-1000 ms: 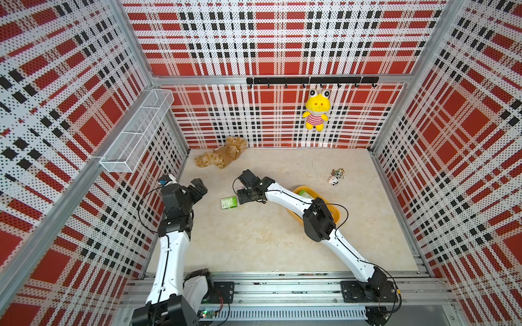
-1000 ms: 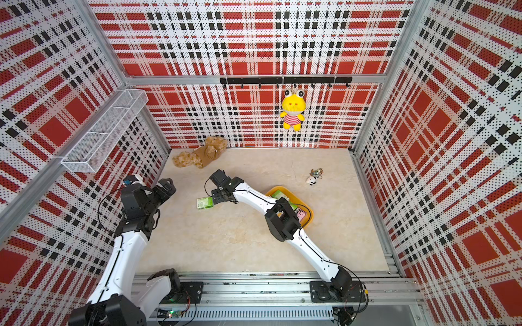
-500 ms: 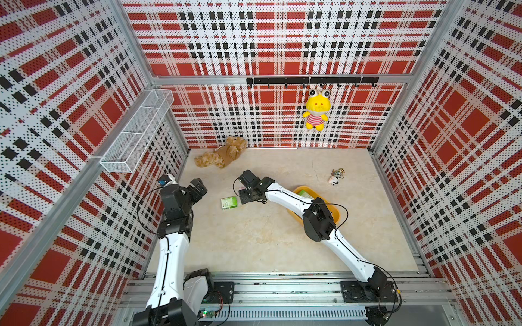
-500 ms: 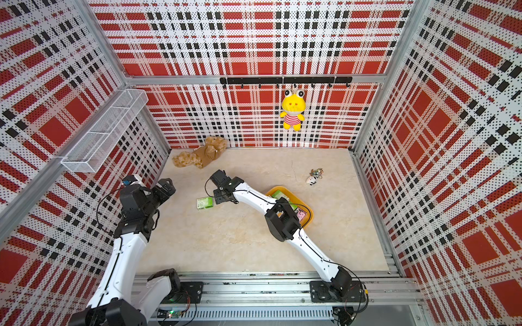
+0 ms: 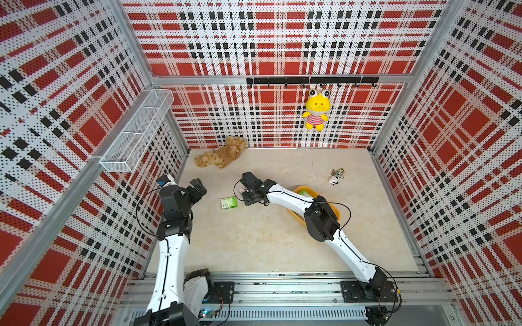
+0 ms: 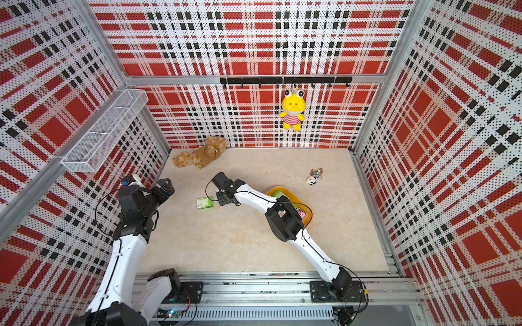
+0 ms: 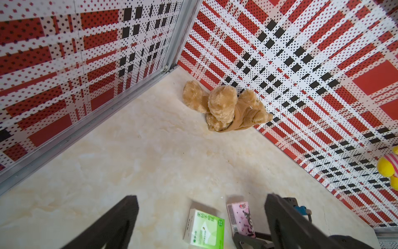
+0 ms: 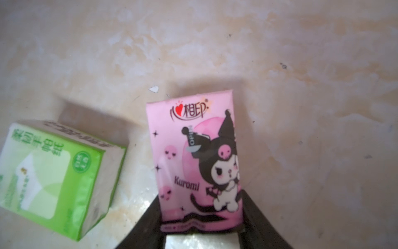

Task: Put the pocket tissues into the storage box
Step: Pick up the pocket tissues from the center of the board.

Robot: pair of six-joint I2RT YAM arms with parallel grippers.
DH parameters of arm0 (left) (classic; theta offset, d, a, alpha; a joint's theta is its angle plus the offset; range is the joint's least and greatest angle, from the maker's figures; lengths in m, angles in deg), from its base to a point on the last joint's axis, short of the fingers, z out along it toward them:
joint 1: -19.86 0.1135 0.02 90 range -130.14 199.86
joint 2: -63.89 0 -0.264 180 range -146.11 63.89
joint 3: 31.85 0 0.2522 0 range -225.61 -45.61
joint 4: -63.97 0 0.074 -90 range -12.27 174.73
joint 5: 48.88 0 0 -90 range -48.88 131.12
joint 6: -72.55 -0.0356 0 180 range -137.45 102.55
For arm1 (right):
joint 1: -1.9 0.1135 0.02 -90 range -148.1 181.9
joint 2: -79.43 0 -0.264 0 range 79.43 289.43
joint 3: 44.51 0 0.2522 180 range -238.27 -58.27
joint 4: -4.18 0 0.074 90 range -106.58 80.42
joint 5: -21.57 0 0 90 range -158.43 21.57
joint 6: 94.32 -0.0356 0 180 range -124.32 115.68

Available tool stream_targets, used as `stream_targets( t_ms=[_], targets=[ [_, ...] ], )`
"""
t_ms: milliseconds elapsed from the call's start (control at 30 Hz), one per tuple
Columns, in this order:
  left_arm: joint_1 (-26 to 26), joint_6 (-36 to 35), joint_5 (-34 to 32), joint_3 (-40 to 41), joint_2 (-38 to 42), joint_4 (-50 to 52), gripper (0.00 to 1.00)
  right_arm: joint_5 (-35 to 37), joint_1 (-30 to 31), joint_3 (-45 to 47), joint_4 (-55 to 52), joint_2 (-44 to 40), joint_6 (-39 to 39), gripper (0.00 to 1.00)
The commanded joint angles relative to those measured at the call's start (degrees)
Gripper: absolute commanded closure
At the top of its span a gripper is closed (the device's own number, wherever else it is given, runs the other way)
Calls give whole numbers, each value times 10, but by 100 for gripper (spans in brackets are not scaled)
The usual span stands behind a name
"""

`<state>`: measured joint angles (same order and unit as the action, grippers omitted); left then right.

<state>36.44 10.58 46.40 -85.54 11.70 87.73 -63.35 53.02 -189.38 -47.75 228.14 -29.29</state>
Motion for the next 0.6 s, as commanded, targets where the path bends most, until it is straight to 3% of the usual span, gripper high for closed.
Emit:
stream_targets(
  t_ms=[0,333,567],
  targets=[
    [3,-4,-6,0,5,-1,1,-13,3,25,-15,-25,13,54],
    [2,4,-2,4,9,-3,1,-40,4,197,-2,-162,50,55],
    [-9,10,-11,16,3,-15,1,-45,4,435,45,-357,50,56]
  ],
)
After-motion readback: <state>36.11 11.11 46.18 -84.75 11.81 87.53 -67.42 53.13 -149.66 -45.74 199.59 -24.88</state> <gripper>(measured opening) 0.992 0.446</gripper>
